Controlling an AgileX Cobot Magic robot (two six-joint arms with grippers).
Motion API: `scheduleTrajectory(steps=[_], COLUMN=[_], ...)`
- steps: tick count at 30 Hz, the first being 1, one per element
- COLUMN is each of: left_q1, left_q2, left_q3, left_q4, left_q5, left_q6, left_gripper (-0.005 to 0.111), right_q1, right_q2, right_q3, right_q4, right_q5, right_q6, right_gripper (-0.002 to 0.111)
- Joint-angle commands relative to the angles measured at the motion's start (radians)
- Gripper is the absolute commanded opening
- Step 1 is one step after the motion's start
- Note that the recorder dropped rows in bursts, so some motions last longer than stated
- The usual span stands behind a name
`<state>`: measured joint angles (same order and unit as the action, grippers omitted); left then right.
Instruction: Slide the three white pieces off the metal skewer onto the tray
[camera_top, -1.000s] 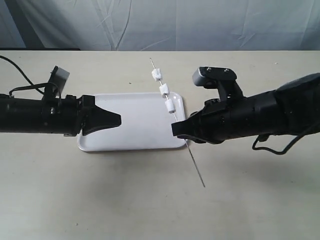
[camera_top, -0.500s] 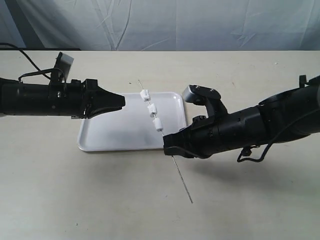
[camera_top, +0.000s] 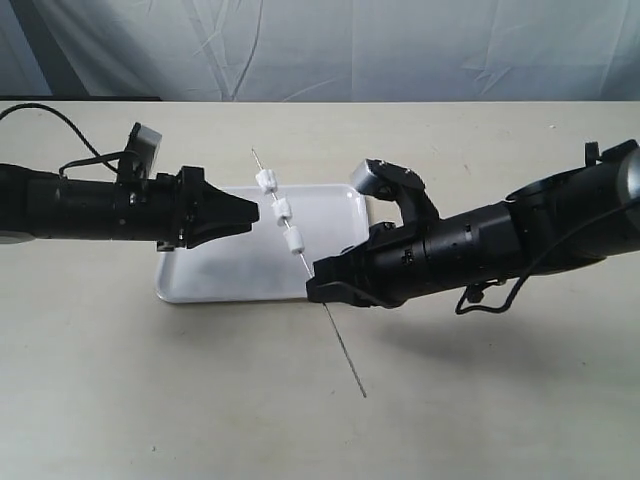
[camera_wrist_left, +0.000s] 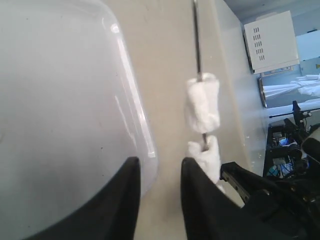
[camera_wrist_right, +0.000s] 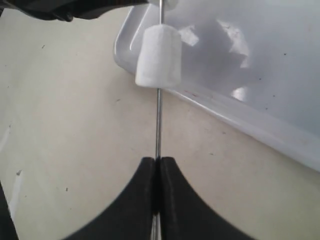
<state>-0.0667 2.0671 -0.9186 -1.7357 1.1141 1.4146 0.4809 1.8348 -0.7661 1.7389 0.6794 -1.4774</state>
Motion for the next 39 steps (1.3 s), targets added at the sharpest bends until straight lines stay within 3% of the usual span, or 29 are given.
scheduleTrajectory(steps=[1, 24, 29, 39], left_q1=[0.005, 0.005, 0.005, 0.005], left_q2=[0.004, 0.004, 0.004, 0.004], left_q3=[-0.030, -0.060, -0.060, -0.060], left_q4=[-0.009, -0.009, -0.009, -0.009], left_q5=[0.045, 0.014, 0.011, 0.010], left_q6=[0.028, 0.019, 0.017, 0.001], left_gripper=[0.029, 0.029, 0.039, 0.034], right_q1=[-0.001, -0.001, -0.001, -0.001], right_q2=[0.012, 0.026, 0.026, 0.026], right_q3=[-0.007, -0.007, -0.007, -0.007], right_q4=[0.006, 0.006, 0.006, 0.006], right_q5=[-0.025, 0.123, 0.118, 0.032], right_q6=[-0.011, -0.009, -0.009, 0.012], right_gripper=[-0.001, -0.001, -0.001, -0.001])
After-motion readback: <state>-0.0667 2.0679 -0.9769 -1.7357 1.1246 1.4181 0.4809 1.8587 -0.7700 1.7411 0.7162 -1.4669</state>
